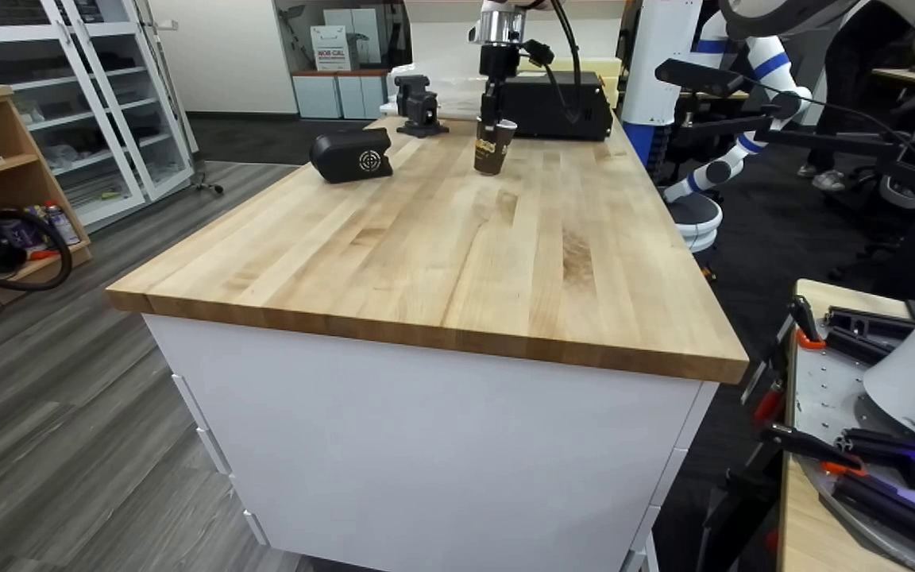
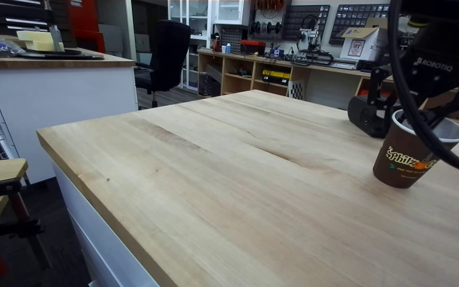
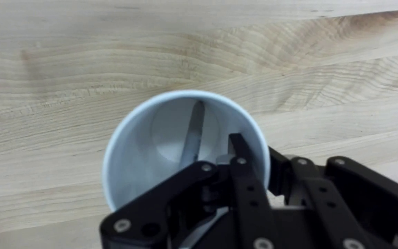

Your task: Pick the cup and move it to the left on the table

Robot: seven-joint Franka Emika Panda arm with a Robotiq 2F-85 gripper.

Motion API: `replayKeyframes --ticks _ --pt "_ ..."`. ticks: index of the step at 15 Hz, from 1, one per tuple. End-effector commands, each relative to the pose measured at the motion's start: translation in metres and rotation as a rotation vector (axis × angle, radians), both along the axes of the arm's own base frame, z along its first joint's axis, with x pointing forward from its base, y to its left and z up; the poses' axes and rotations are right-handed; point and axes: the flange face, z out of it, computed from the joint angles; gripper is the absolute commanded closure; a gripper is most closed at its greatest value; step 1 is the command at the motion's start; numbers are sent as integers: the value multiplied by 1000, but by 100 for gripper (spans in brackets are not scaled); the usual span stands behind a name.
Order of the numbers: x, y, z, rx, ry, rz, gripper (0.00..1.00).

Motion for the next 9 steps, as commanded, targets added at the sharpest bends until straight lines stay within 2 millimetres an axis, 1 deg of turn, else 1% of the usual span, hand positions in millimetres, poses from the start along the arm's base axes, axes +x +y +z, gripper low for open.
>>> replayKeyframes --ticks 1,4,9 --pt "-5 9 8 -11 59 2 98" --pt "-5 26 12 -29 90 27 98" --pt "0 68 17 -99 137 66 98"
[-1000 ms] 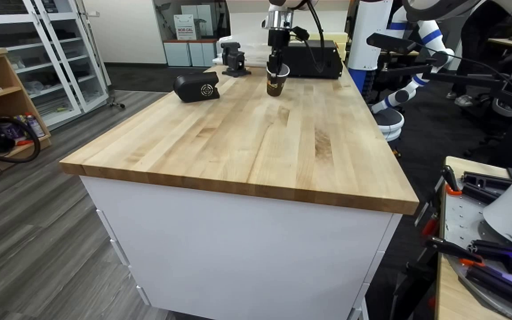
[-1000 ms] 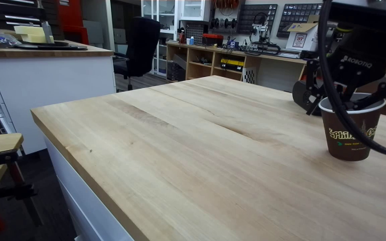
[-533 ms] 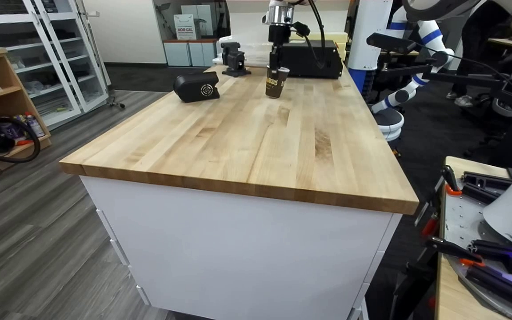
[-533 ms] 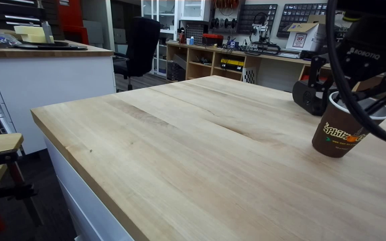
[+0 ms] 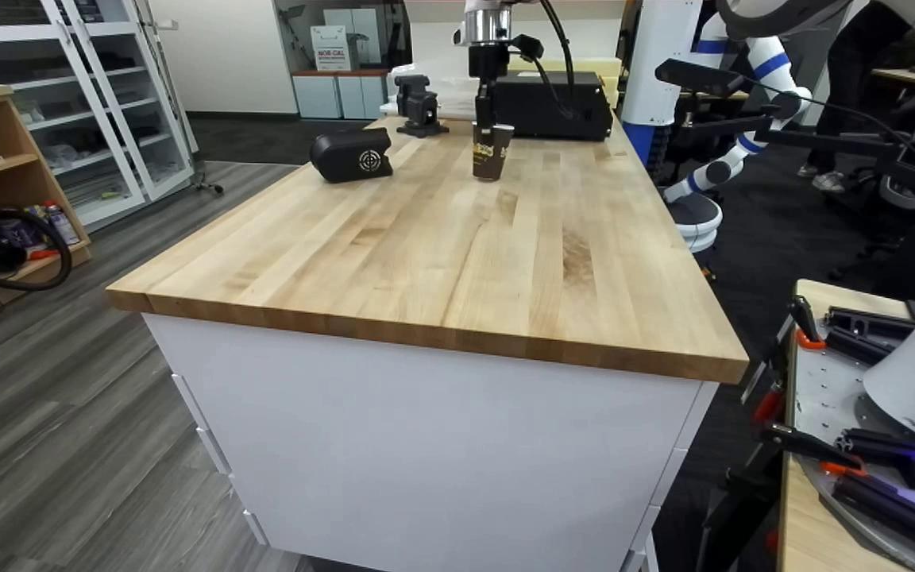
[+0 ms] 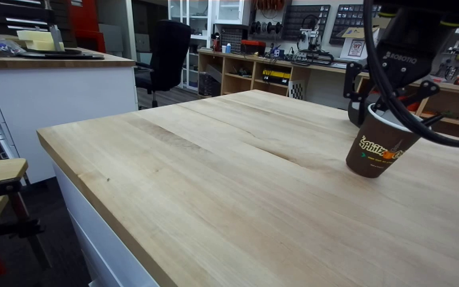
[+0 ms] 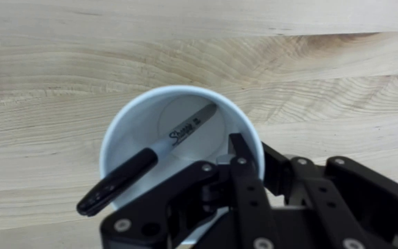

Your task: Pick the cup and move it to the left on the table

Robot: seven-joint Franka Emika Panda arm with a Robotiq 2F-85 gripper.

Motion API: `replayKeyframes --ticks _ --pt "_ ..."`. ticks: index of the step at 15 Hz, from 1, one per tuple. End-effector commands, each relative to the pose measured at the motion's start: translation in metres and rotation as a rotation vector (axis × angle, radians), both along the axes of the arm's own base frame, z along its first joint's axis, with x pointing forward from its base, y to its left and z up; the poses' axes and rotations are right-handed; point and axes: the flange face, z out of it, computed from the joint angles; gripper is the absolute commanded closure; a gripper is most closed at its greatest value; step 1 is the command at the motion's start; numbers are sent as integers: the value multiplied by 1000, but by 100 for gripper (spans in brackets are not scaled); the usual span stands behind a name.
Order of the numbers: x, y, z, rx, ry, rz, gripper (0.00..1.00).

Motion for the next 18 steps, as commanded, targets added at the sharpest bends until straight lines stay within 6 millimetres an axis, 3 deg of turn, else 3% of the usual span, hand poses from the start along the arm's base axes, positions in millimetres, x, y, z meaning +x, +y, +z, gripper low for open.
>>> replayKeyframes --ticks 1,7,14,18 --pt "-2 30 14 -65 54 11 98" --pt "3 84 28 -158 59 93 98" --pt "7 145 84 -213 -73 216 98" --pt "9 181 85 -157 -122 271 98"
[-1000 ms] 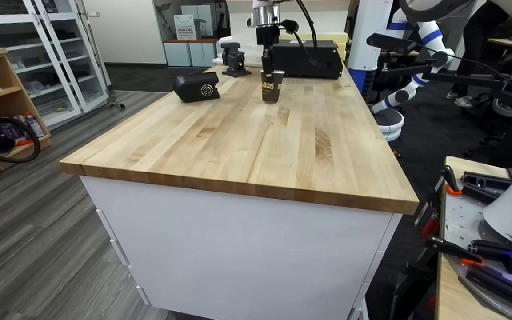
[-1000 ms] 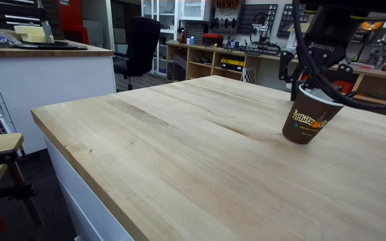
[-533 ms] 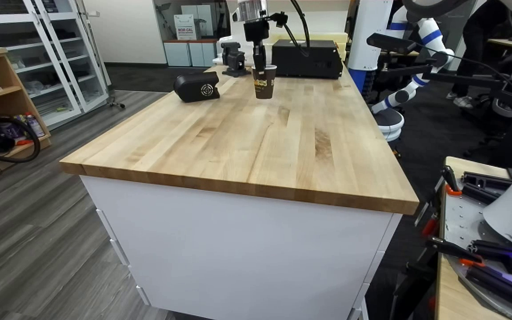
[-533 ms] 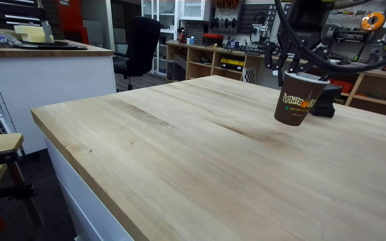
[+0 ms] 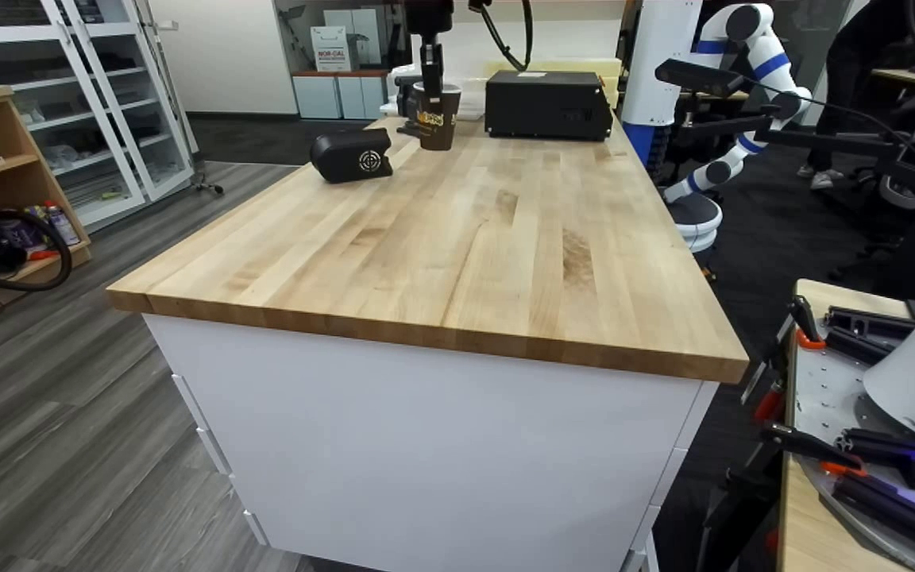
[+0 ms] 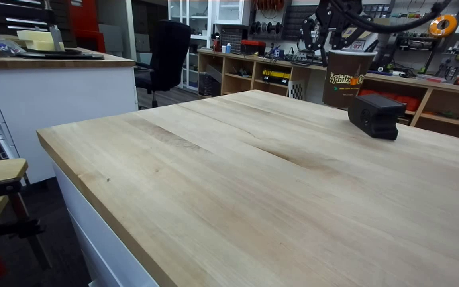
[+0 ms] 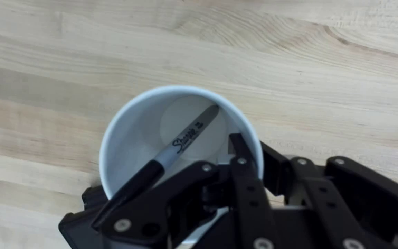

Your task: Pick the cup and move it to the left on the table

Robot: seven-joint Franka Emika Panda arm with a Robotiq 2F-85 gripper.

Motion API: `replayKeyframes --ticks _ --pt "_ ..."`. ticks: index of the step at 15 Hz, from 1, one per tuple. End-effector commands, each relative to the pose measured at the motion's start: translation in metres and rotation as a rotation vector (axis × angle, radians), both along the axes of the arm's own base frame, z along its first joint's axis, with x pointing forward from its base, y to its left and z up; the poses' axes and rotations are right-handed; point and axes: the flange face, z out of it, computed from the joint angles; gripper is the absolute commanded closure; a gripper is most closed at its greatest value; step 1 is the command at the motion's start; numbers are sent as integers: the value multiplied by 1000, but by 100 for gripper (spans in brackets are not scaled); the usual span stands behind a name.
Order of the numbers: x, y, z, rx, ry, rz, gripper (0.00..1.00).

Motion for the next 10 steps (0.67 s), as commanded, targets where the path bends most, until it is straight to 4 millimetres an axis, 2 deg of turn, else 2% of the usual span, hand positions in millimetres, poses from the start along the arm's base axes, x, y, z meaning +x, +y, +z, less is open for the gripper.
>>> replayKeyframes --ticks 1,6,10 --pt "-4 28 -1 42 -18 53 98" --pt "-8 77 -36 68 -3 92 98" --pt "-24 123 -71 70 43 86 98"
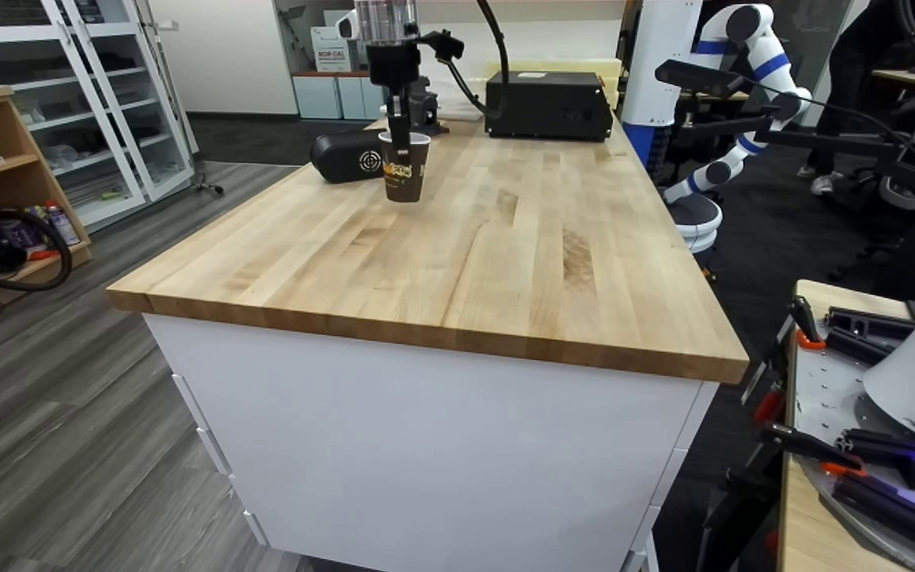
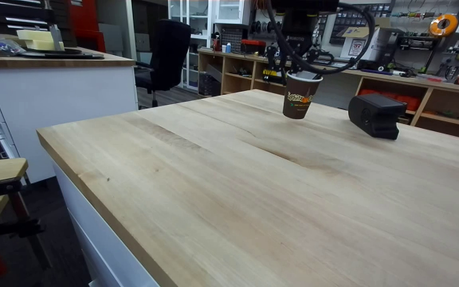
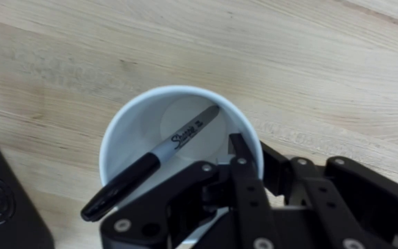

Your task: Pick the cup and move it to the left on the table

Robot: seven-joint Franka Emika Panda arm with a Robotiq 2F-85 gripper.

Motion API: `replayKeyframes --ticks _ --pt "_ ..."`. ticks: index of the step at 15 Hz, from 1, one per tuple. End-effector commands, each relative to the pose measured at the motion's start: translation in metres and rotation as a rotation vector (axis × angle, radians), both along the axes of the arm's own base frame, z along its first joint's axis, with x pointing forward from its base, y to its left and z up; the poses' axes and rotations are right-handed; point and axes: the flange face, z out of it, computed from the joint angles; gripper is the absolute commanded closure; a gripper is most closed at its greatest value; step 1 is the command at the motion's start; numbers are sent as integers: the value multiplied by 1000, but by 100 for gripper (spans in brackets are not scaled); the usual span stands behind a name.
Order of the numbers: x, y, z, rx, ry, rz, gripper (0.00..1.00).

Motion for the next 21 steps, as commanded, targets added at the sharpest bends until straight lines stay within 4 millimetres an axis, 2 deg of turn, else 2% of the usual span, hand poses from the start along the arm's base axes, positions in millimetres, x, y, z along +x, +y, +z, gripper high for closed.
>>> replayKeyframes --ticks 1,3,9,13,21 --pt "-27 39 -13 -3 25 -27 98" --pt "-42 60 -22 -16 37 -49 98" --pt "-91 100 -10 -68 41 -108 98" --pt "-128 106 -6 -97 56 -121 98" --pt "-199 102 -10 -83 38 -106 98"
